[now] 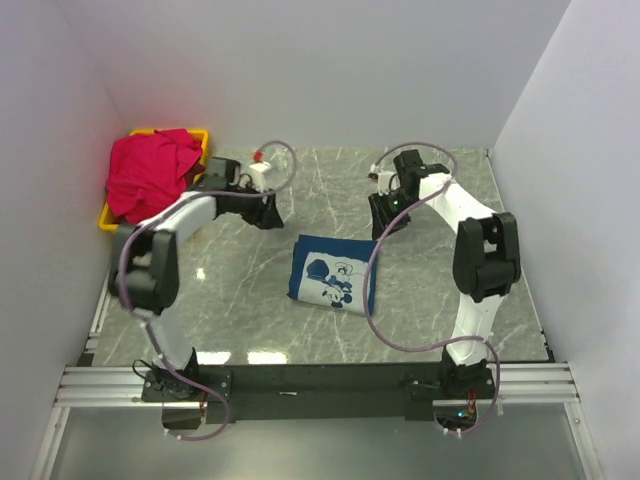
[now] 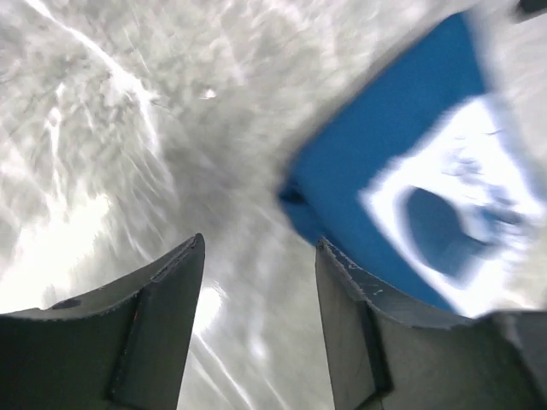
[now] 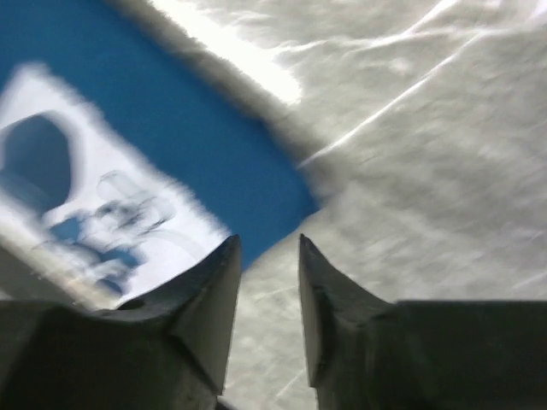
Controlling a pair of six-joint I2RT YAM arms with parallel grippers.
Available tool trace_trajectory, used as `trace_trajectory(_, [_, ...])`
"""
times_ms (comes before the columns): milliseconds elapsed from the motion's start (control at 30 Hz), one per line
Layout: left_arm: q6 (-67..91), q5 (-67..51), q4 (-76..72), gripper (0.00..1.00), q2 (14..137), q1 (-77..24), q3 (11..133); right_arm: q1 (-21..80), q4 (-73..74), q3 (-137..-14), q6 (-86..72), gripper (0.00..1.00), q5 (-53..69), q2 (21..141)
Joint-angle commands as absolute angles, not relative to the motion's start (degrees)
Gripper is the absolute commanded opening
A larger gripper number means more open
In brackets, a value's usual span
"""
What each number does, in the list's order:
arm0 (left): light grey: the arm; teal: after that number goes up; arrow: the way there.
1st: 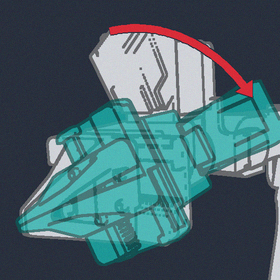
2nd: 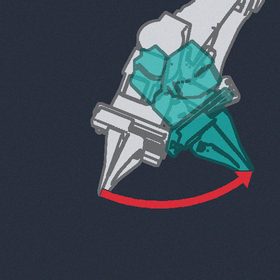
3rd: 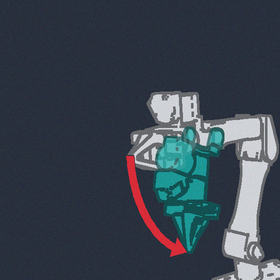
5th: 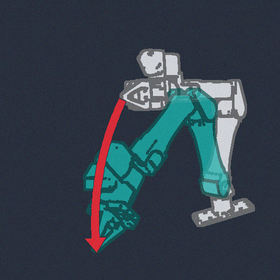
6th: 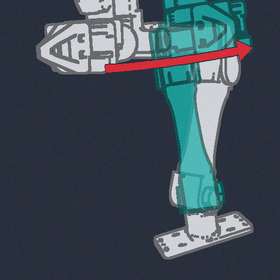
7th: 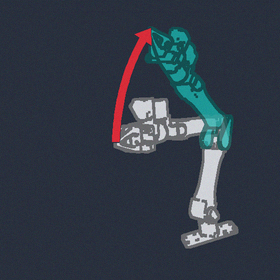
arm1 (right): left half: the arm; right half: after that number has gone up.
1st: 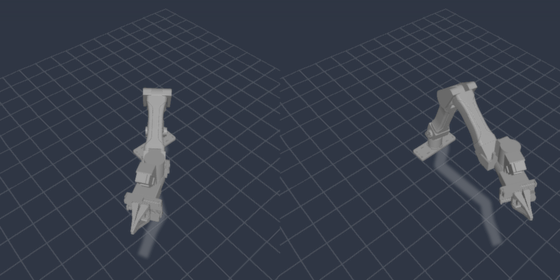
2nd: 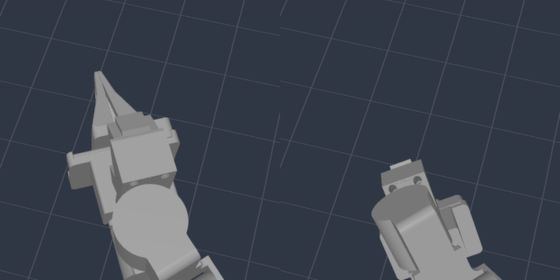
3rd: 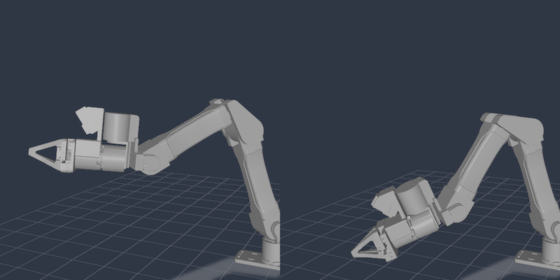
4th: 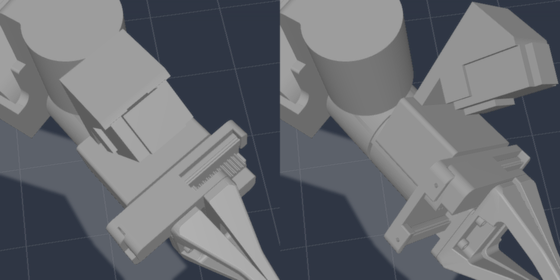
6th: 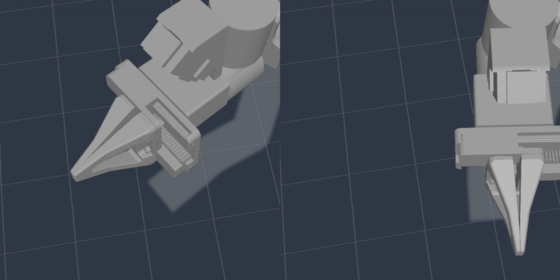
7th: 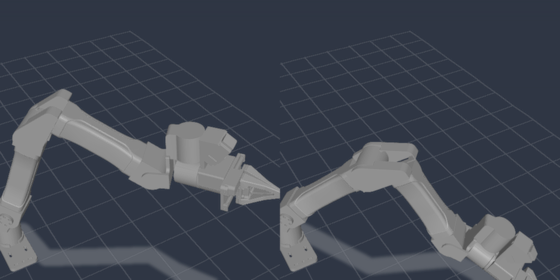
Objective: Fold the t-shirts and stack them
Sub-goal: Fold the tshirt
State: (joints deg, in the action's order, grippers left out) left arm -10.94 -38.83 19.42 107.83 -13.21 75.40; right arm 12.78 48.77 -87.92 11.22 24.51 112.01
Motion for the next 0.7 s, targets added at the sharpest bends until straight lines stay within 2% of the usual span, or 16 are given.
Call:
trace_trajectory(0, [-1.96,-48.32,17.41,0.59,91.1,-12.74,70.25,12.57,50.54,-86.41,8.53,0.42,34.5,101.19])
trace_trajectory(33, [-0.37,-50.78,16.45,0.58,88.88,-13.79,68.31,12.66,50.19,-84.57,7.57,0.42,37.15,99.77])
trace_trajectory(67, [3.04,-51.58,14.17,0.53,86.77,-14.76,64.03,12.92,49.32,-83.16,5.91,0.42,39.79,98.54])
trace_trajectory(133, [10.08,-53.87,10.56,0.44,82.02,-18.34,59.53,13.7,46.95,-78.34,3.53,0.32,46.89,94.93])
trace_trajectory(167, [12.98,-54.49,5.15,0.32,80.7,-19.94,54.89,14.32,44.41,-76.48,1.95,0.27,48.85,93.79])
trace_trajectory(200, [19.62,-54.75,1.62,0.27,78.68,-21.43,52.15,16.24,43.17,-74.81,1.41,0.17,50.87,91.87])
trace_trajectory(267, [29.73,-55.98,-5.94,0.15,77.61,-26.09,45.39,18.1,39.49,-70.06,0.1,0.07,56.58,90.27])
trace_trajectory(300, [32.58,-56.51,-11.98,0.13,77.78,-27.58,43.61,19.32,37.72,-68.31,-1.91,0.06,57.99,89.05])
trace_trajectory(400, [36.9,-55.73,-17.56,0.11,79.88,-31.46,39.91,24.33,32.97,-64.6,-4.83,0.05,60.73,90.34])
trace_trajectory(467, [37.09,-55.37,-17.49,0.09,82.52,-31.9,40.51,27.76,30.34,-64.16,-6.75,0.04,61.78,92.54])
trace_trajectory(500, [36.05,-55.46,-16.88,0.07,85.49,-31.82,41.3,28.38,29.54,-64.16,-7.55,0.0,62.31,95.42])
trace_trajectory(667, [29.01,-53.97,-12.13,0.05,93.59,-30.94,42.81,28.48,25.41,-62.14,-9.93,0.0,61.71,105.36])
